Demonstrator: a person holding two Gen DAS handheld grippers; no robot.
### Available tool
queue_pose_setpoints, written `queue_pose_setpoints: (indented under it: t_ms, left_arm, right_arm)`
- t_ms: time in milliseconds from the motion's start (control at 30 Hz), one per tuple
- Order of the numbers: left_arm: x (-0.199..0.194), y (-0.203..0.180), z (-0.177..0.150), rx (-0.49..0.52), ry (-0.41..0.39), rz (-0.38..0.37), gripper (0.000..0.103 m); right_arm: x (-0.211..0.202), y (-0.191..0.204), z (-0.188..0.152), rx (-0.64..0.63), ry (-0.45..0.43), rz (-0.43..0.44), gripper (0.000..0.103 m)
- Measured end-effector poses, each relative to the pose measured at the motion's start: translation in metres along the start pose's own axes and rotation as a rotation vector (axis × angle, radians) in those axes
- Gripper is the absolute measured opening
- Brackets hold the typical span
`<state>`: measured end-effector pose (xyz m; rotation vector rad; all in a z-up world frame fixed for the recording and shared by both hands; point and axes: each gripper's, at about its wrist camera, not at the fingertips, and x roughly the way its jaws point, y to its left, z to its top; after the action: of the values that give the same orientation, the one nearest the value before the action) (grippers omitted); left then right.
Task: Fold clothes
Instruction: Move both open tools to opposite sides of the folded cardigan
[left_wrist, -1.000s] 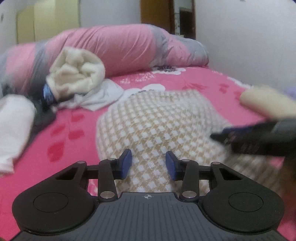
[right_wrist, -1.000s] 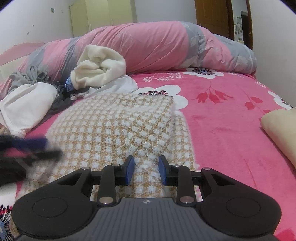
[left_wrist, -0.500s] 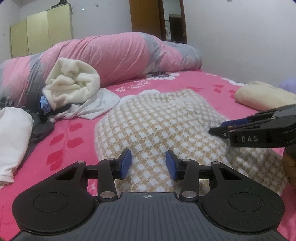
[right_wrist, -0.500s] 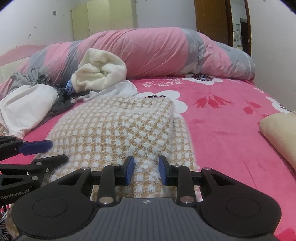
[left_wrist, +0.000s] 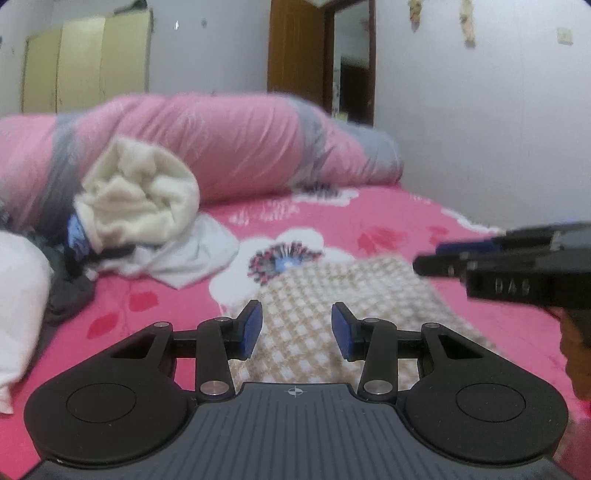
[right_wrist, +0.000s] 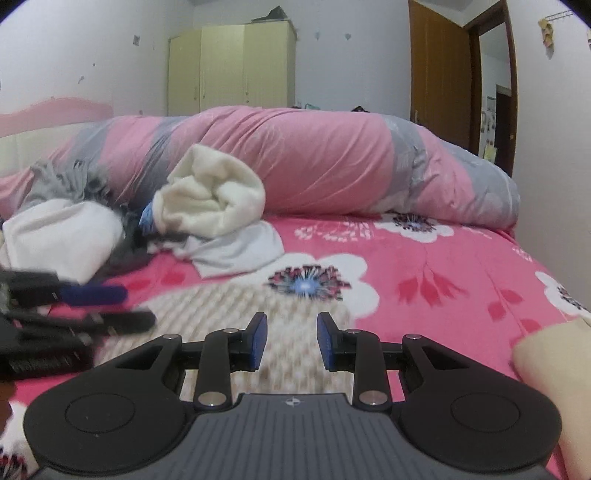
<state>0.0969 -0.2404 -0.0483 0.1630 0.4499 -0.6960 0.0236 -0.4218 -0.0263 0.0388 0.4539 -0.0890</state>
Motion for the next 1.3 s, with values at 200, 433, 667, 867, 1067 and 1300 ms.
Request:
queue_pose_setpoints:
  t_ms: [200,433,667,867,1067,1300]
  left_arm:
    - [0.033,0.0,-0.012,0.05,0.045,0.009,0.047]
    - [0.022,0.0,-0.003,0.081,0.028,0.002,0.046]
    - [0.064,-0.017,0.007,0.172,0.097,0.034,0.049]
    - [0.07,-0.032,0.002,0.245,0.108,0.074,0.05]
    - [0.028,-0.015,0.01,0.136,0.055,0.041,0.05]
    - [-0.062,-0.023,-0.012,0.057,-0.011,-0.07,0.05]
  right_arm:
    - [0.071,-0.019,-0.034,0.087,0.146,0.043,0.032]
    - [0.058,-0.012,-0.011,0.044,0.154,0.032,0.032]
    - [0.088,-0.003,0.0,-0.066,0.18,-0.021,0.032]
    - [0.1,-0.015,-0.025,-0.044,0.185,-0.017,0.032]
    - [0.038,-0.019,-0.013,-0.004,0.076,-0.078,0.034]
    - [-0.067,-0.008,-0.032,-0.044,0.005,0.024,0.034]
